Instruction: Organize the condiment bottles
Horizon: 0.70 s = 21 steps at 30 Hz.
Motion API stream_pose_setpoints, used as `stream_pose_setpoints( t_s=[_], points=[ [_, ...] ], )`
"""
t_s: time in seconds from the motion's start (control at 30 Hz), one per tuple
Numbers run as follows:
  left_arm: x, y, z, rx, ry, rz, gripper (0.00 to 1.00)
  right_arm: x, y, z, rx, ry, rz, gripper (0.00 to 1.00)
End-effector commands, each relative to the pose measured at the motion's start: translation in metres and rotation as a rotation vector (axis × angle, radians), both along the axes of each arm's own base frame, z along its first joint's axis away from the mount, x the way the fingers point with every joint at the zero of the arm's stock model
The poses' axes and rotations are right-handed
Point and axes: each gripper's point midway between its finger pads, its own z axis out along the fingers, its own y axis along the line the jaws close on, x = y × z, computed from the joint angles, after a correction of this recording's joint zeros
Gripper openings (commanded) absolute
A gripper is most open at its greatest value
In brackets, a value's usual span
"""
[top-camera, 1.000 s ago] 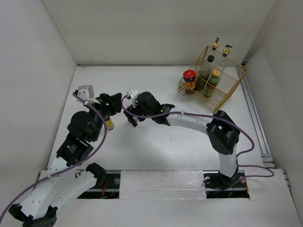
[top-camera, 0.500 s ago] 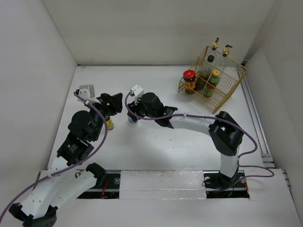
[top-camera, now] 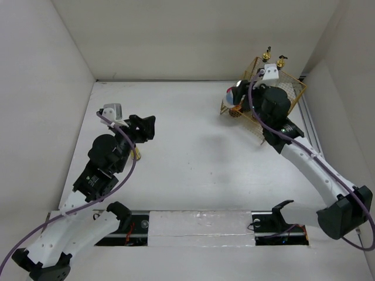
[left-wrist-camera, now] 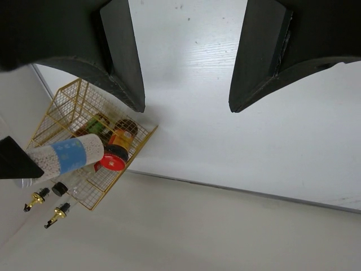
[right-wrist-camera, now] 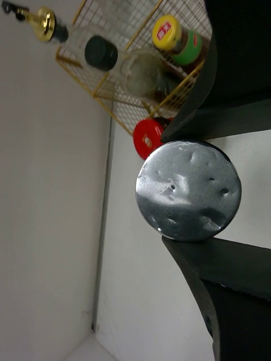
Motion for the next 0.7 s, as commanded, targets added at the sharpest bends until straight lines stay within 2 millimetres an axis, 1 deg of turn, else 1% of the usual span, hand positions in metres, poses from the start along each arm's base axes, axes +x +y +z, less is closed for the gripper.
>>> stream_pose_setpoints(
  t_s=[0.0,0.03,0.07,0.1,0.13,0.17,0.2,0.23,0.27,0.3,0.37,0.4,0.43,0.5,0.53,0.57,0.67],
  points=[
    [0.0,-0.002,0.019,-0.032,-0.05,-0.015,0.57,0.014,-0.026,-0.001,0.012,0.003,-0.084,0.33],
    [0.0,-0.002,0.019,-0.032,-0.05,-0.015,0.57,0.019,-0.041,-0.001,0.012,0.003,-0.122,0.32],
    [0.0,-0.002,0.019,-0.032,-0.05,-0.015,0.57,0.019,-0.04,0.003,0.013,0.002,-0.113,0.32],
    [0.0,-0.002,0.019,-0.032,-0.05,-0.015,0.57,0.025,-0.052,-0.002,0.009,0.011,-0.139,0.32],
    [0.002,-0.004,0.016,-0.027,-0.042,-0.015,0.57,0.027,-0.058,0.004,0.013,0.0,-0.155,0.32],
    [0.002,-0.004,0.016,-0.027,-0.042,-0.015,0.57,0.031,-0.063,0.006,0.014,-0.002,-0.168,0.32],
    [0.002,-0.004,0.016,-0.027,-0.042,-0.015,0.57,0.037,-0.071,-0.004,0.004,0.024,-0.179,0.31],
    [0.002,-0.004,0.016,-0.027,-0.042,-0.015,0.57,0.041,-0.075,-0.001,0.006,0.02,-0.192,0.31],
    [0.002,-0.004,0.016,-0.027,-0.042,-0.015,0.57,0.045,-0.076,-0.009,0.0,0.037,-0.19,0.31],
    [0.002,-0.004,0.016,-0.027,-0.042,-0.015,0.57,0.046,-0.076,-0.004,0.003,0.027,-0.19,0.31],
    [0.002,-0.004,0.016,-0.027,-0.042,-0.015,0.57,0.054,-0.085,-0.016,-0.006,0.053,-0.213,0.3],
    [0.002,-0.004,0.016,-0.027,-0.042,-0.015,0.57,0.054,-0.085,-0.011,-0.002,0.045,-0.213,0.3],
    [0.002,-0.004,0.016,-0.027,-0.042,-0.015,0.57,0.056,-0.086,-0.015,-0.006,0.053,-0.224,0.3],
    [0.002,-0.004,0.016,-0.027,-0.042,-0.015,0.57,0.059,-0.089,-0.015,-0.016,0.051,-0.239,0.3],
    [0.004,-0.005,0.014,-0.022,-0.035,-0.015,0.57,0.061,-0.09,-0.019,-0.02,0.061,-0.251,0.3],
    [0.004,-0.005,0.014,-0.022,-0.034,-0.015,0.57,0.061,-0.09,-0.019,-0.02,0.061,-0.251,0.3],
    [0.004,-0.005,0.014,-0.022,-0.034,-0.015,0.57,0.072,-0.09,-0.044,-0.037,0.104,-0.262,0.3]
  ],
)
